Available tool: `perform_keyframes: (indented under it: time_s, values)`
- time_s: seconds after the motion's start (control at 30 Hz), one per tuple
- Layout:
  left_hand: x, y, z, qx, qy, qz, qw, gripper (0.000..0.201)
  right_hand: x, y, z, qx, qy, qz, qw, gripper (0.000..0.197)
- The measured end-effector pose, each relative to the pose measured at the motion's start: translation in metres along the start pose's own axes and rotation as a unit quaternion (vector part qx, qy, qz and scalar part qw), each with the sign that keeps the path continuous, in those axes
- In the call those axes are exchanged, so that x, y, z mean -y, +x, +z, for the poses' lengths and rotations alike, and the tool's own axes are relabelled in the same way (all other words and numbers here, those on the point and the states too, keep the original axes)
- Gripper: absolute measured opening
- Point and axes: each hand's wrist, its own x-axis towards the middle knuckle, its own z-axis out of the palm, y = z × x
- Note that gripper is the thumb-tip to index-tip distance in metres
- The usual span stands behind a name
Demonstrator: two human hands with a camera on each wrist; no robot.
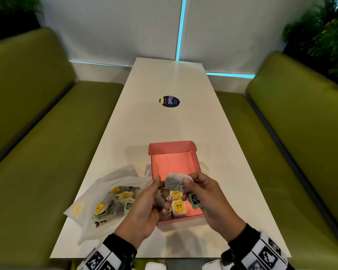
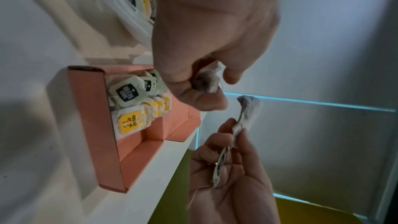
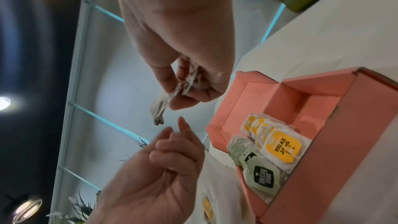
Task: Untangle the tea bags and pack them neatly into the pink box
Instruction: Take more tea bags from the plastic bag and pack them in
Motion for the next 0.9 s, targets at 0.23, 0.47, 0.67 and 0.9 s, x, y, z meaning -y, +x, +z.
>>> perform_keyframes:
  time_s: [0.23, 0.47, 0.67, 0.9]
  values:
    - [-0.002, -0.005, 0.003, -0.001, 0.185, 0.158, 0.97, 0.019, 0.0, 0.003, -0.003, 0.025, -0.055, 0.012, 0.998, 0.005]
    - [-0.009, -0.004, -0.006, -0.017, 0.166, 0.156, 0.973, 0.007, 0.019, 0.009, -0.024, 0.068, -0.114, -0.016, 0.991, 0.01]
    - [-0.011, -0.009, -0.002, 0.035, 0.231, 0.181, 0.955, 0.004, 0.037, 0.012, -0.022, 0.092, -0.122, -0.033, 0.988, 0.009]
    - [-0.009, -0.008, 0.001, 0.015, 0.224, 0.188, 0.956, 0.006, 0.04, 0.01, -0.013, 0.131, -0.255, -0.022, 0.958, 0.012]
